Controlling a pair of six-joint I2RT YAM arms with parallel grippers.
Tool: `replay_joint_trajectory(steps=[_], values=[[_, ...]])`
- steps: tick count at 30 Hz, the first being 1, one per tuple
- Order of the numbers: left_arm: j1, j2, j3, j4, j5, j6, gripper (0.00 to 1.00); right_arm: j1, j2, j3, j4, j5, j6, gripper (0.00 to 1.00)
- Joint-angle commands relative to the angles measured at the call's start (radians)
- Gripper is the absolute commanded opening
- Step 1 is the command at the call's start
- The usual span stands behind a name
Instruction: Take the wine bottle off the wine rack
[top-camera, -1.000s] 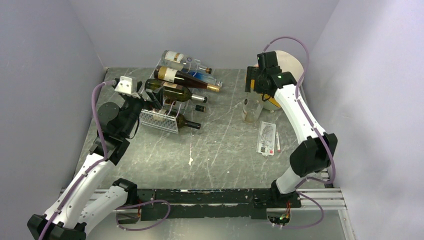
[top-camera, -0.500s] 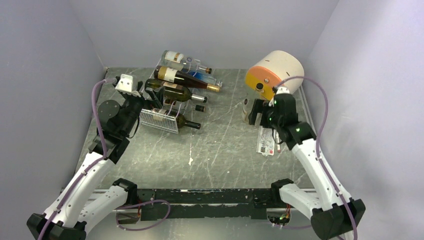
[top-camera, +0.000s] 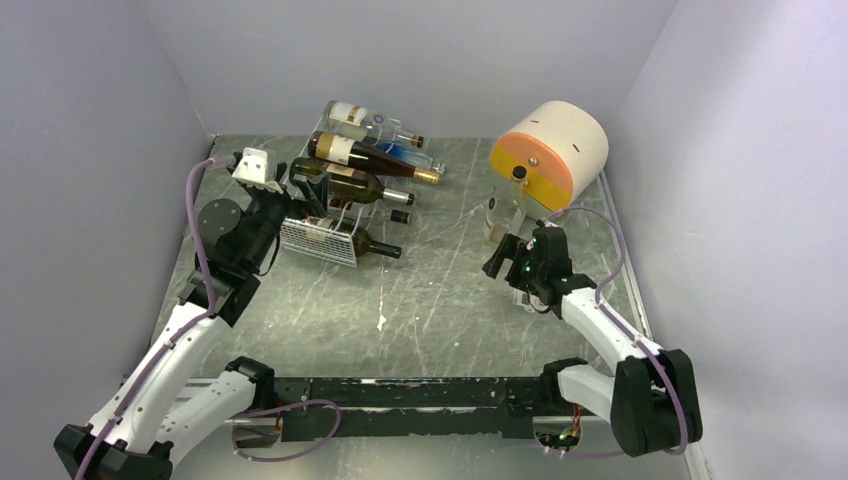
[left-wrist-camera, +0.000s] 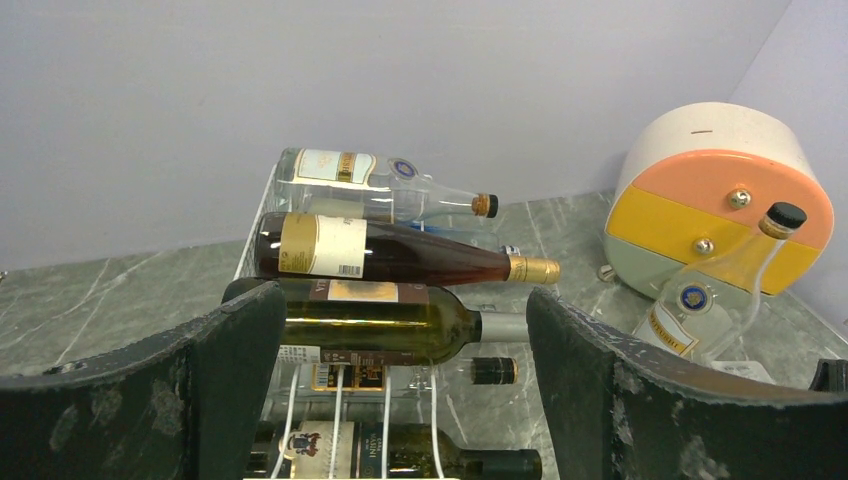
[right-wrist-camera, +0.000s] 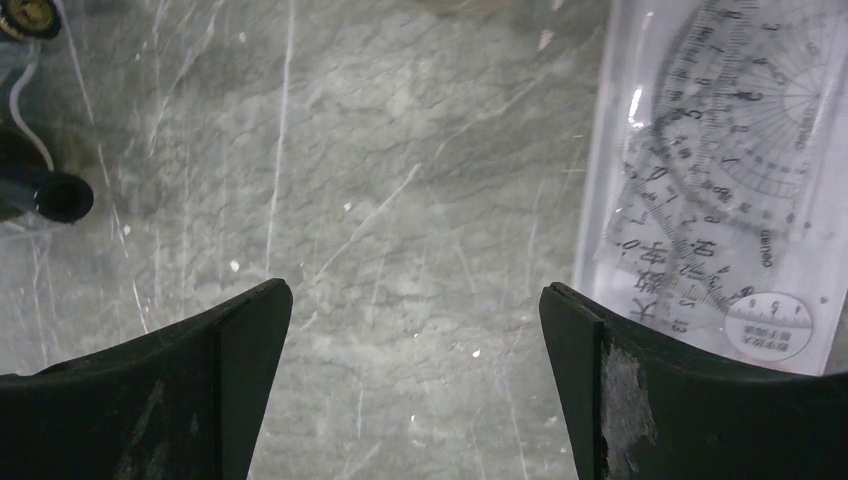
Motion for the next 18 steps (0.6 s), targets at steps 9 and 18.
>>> replay_joint_trajectory(steps=[9,18], values=[[-0.013,0.0,0.017,0.018,0.005,0.001,0.94,-0.207,0.109,-0.103,0.215,-0.206,0.012,1.0],[-0.014,-0.015,0.013,0.02,-0.009,0.005,0.94,-0.322,0.179,-0.011,0.011,-0.03,0.013,1.0]])
